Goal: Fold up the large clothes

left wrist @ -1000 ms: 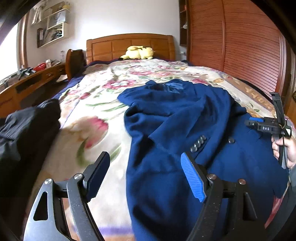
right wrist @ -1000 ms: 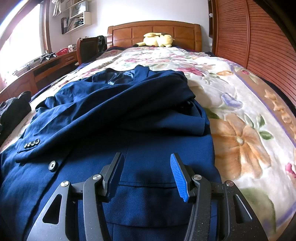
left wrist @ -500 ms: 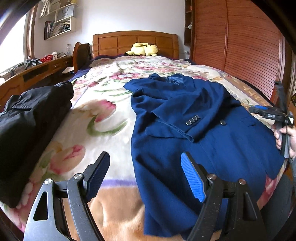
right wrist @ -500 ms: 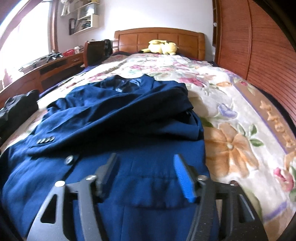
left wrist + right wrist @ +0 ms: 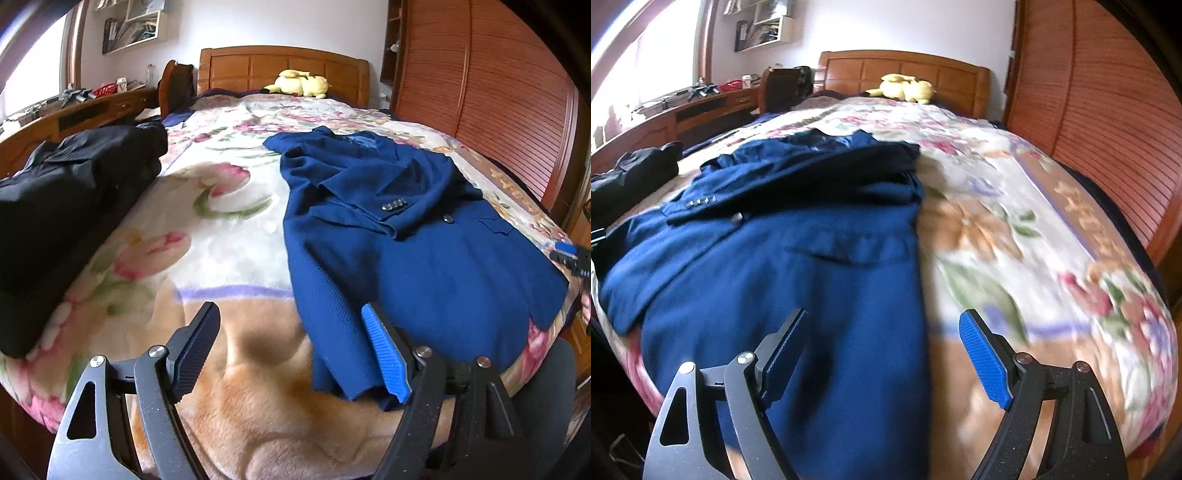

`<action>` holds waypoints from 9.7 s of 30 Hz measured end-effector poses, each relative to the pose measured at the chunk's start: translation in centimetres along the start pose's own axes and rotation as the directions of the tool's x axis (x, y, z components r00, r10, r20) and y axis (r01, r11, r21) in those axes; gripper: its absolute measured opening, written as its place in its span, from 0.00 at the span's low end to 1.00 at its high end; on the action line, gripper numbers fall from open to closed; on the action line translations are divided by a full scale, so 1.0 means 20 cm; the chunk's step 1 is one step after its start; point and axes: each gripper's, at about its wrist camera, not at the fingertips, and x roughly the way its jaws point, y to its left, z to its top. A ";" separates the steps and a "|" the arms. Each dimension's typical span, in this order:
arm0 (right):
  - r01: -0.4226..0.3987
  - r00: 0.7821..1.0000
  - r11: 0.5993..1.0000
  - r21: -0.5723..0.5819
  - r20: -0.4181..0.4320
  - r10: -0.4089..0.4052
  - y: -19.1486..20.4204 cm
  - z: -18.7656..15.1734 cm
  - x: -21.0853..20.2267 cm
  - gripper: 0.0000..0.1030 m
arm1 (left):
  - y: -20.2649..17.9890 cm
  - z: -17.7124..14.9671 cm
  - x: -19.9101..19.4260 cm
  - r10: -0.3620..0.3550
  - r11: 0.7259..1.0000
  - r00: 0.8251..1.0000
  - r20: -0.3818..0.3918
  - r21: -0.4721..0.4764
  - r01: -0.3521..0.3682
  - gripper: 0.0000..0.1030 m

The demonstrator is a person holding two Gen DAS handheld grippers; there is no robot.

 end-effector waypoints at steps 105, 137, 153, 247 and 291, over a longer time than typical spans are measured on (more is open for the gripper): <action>0.098 0.988 0.995 0.006 0.121 -0.098 -0.05 1.61 1.23 0.79 | -0.09 1.49 0.85 0.038 0.973 0.988 0.148 0.219 -0.071 0.70; -0.161 0.977 0.983 0.091 -0.129 0.172 -0.22 0.95 1.09 0.79 | -0.03 0.79 0.90 0.046 0.974 0.997 -0.069 0.224 -0.029 0.73; -0.222 0.960 0.973 0.070 -0.161 0.231 -0.17 0.90 1.13 0.75 | -0.07 0.79 0.97 -0.005 0.978 0.990 -0.138 0.204 0.033 0.73; -0.257 0.950 0.837 -0.483 -0.285 0.127 0.85 0.94 0.73 0.04 | -0.03 -0.02 -0.20 -0.023 0.999 0.965 0.261 0.033 0.015 0.79; -0.376 0.922 0.799 -0.469 -0.270 0.276 1.47 1.24 1.32 0.03 | 0.00 -0.02 -0.13 -0.014 1.000 0.966 0.257 0.010 0.012 0.79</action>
